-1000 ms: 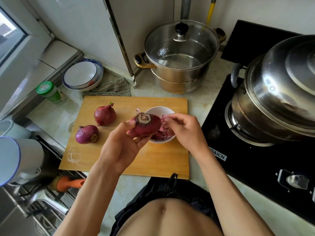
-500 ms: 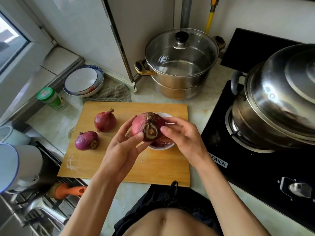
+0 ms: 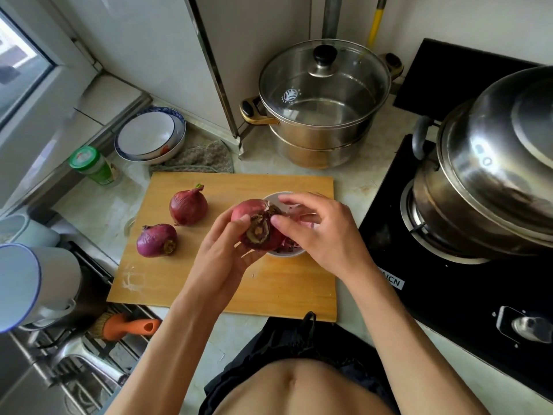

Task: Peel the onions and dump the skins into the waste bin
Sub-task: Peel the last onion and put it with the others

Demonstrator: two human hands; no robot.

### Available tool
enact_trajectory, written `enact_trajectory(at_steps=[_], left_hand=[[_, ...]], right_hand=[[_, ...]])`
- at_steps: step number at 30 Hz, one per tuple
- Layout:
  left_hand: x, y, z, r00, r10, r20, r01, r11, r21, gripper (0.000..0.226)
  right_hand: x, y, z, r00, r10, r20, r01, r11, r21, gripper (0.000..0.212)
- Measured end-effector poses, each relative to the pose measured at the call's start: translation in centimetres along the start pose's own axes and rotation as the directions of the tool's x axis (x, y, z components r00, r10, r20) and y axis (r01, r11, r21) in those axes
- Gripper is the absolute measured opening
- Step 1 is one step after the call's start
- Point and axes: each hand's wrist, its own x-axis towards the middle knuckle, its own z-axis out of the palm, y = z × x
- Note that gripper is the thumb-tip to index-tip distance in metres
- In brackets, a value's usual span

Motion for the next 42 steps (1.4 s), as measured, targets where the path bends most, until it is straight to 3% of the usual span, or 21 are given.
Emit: enact_trajectory(at_steps=[6, 15, 22, 27, 30, 42], left_hand=[[-0.3, -0.1, 0.5, 0.999, -0.013, 0.035, 0.013, 1.0, -0.001, 0.048], [-0.7, 0.6, 1.0, 0.998, 0.049, -0.044, -0.046, 0.997, 0.062, 0.063], [-0.8, 0.5, 1.3, 0.995, 0.064, -0.072, -0.058, 0.995, 0.084, 0.06], [-0.9, 0.5, 1.1, 0.994, 0.06, -0.094, -0.051, 0.994, 0.097, 0.037], [-0.9, 0.5, 0.9, 0.993, 0.065, -0.101, -0.054, 0.993, 0.103, 0.038], [-0.7, 0.3, 1.2, 0.995, 0.063, -0.082, -0.056, 0.995, 0.083, 0.038]], right_hand=[[0.9, -0.8, -0.4, 0.995, -0.092, -0.026, 0.09, 0.992, -0.083, 0.012], [0.2, 0.3, 1.2, 0.961, -0.172, -0.216, 0.143, 0.979, -0.146, 0.012], [-0.1, 0.8, 1.6, 0.941, -0.267, -0.207, 0.229, 0.955, -0.189, 0.011], [0.1, 1.0, 2.0, 0.911, -0.363, -0.198, 0.302, 0.912, -0.278, 0.011], [0.1, 1.1, 2.4, 0.893, -0.406, -0.194, 0.335, 0.888, -0.315, 0.005], [0.0, 1.5, 2.4, 0.884, -0.416, -0.214, 0.341, 0.885, -0.316, 0.004]])
